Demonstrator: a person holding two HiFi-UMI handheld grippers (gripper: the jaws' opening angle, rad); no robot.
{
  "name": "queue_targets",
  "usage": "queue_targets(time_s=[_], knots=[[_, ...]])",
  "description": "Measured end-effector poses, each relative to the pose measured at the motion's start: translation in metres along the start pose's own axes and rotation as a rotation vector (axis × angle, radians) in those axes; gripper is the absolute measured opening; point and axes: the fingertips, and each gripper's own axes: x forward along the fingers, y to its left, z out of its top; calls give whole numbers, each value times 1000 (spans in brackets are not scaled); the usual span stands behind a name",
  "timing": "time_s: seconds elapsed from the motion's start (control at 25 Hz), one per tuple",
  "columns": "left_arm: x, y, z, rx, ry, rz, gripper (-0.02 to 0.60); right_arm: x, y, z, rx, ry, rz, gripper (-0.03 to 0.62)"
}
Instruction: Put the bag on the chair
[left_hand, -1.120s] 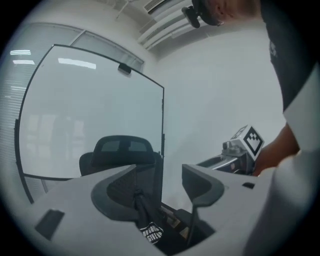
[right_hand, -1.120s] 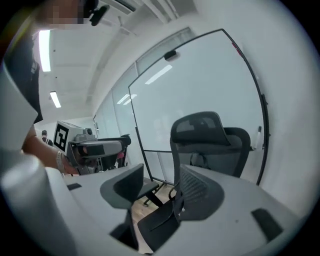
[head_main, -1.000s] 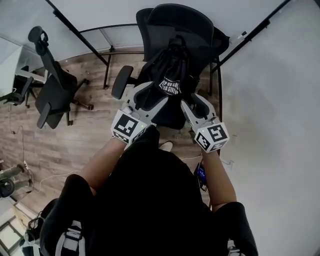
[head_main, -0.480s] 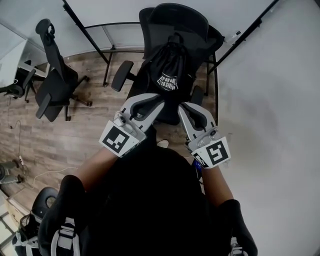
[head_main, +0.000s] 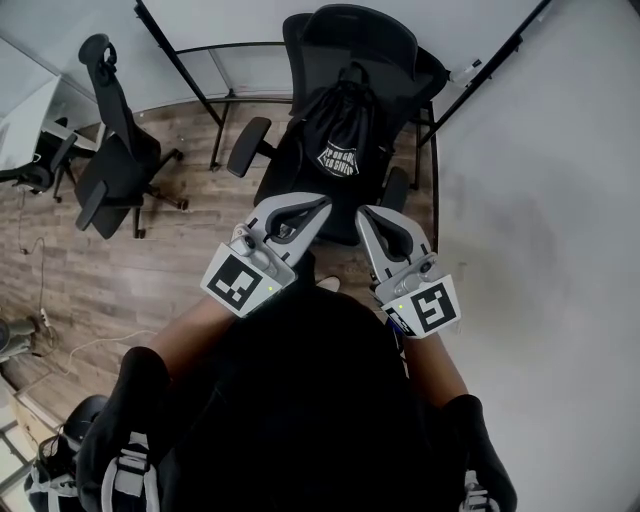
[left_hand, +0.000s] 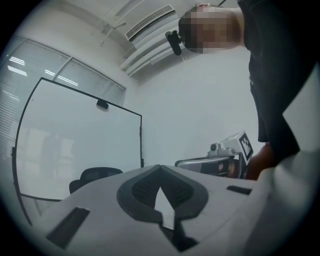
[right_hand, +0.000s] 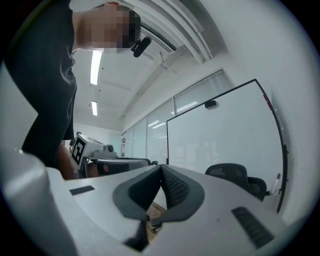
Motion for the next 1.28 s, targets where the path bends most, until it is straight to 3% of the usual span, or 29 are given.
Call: queue_targets(time_s=[0.44,1.28], knots=[[5,-5,-9,-25,7,-3,5,-9,-6,-11,9,12,-45,0],[-4,-4,-7,-6,7,6,5,-13,3,-16,-4,38,-38,0]])
